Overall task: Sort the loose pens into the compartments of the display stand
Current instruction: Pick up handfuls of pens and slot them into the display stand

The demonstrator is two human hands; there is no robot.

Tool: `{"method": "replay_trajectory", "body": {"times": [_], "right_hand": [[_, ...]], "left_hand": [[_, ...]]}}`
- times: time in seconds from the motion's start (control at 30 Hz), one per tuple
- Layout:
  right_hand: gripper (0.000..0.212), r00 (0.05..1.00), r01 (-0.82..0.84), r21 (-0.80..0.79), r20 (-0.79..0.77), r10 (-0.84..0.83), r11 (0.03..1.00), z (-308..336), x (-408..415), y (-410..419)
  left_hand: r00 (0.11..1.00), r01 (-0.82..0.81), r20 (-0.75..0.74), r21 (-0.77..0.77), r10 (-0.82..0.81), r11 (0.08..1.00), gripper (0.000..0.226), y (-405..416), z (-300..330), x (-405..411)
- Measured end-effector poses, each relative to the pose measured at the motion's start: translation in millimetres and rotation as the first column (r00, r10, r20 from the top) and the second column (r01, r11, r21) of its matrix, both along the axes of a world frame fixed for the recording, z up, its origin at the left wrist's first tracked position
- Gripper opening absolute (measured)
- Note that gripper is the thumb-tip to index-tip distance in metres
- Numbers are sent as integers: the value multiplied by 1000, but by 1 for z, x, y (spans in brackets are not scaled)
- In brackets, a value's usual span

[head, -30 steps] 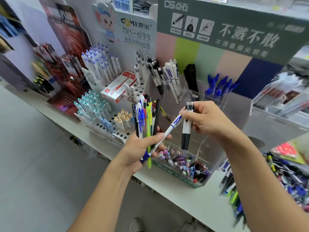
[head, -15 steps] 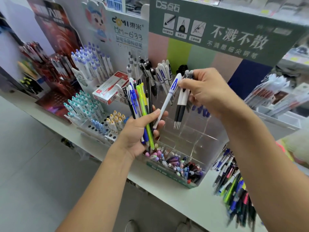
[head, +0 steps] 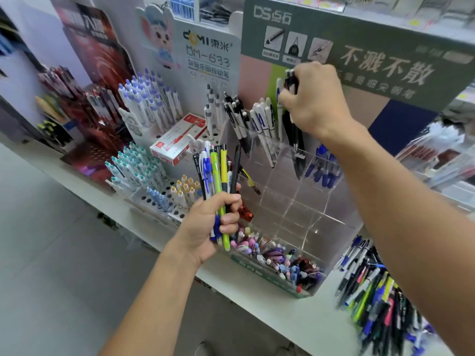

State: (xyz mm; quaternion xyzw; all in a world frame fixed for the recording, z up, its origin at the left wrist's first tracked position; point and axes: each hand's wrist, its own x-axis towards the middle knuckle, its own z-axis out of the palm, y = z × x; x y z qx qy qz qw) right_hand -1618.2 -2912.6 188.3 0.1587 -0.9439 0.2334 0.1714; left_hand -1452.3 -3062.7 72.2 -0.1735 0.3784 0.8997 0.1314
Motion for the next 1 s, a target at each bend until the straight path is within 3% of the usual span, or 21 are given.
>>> {"method": "replay_trajectory", "body": {"times": [0.13,0.27,0.37,0.43,0.5,0.6,0.77,0.87,1.0], "right_hand": [[35,981,6,129,192,-31,992,2,-6,-4],[32,984,7,169,175,-37,986,17,-2,-2],[19,994,-82,-37,71,85,996,39,10,4],[23,978,-208,-250,-85,192,946,53,19,-1],[21,958,-285,-341,-115,261,896,55,18,-14],[14,961,-240,-240,78,265,941,36,0,-39],[12,919,-212,-56,327,219,976,11,-30,-55],[21,916,-218,158,373,146,963,14,-40,-59],[29,905,-284,394,411,108,874,15,-40,-64]], "left_hand": [[1000,2,-23,-70,-3,998,30,-2,0,-2],[999,9,-48,-78,-13,997,27,-10,1,-7],[998,-5,-57,-81,0,997,32,-16,2,-10],[998,-2,-70,-84,-4,996,28,-18,4,-12],[997,9,-82,-77,-16,997,21,-20,6,-12],[995,14,-96,-32,-17,999,9,-22,7,-11],[996,9,-94,-12,-10,1000,33,-28,3,-3],[996,17,-82,-49,-21,999,29,-29,1,0],[995,21,-93,-67,-27,998,30,-27,4,3]]}}
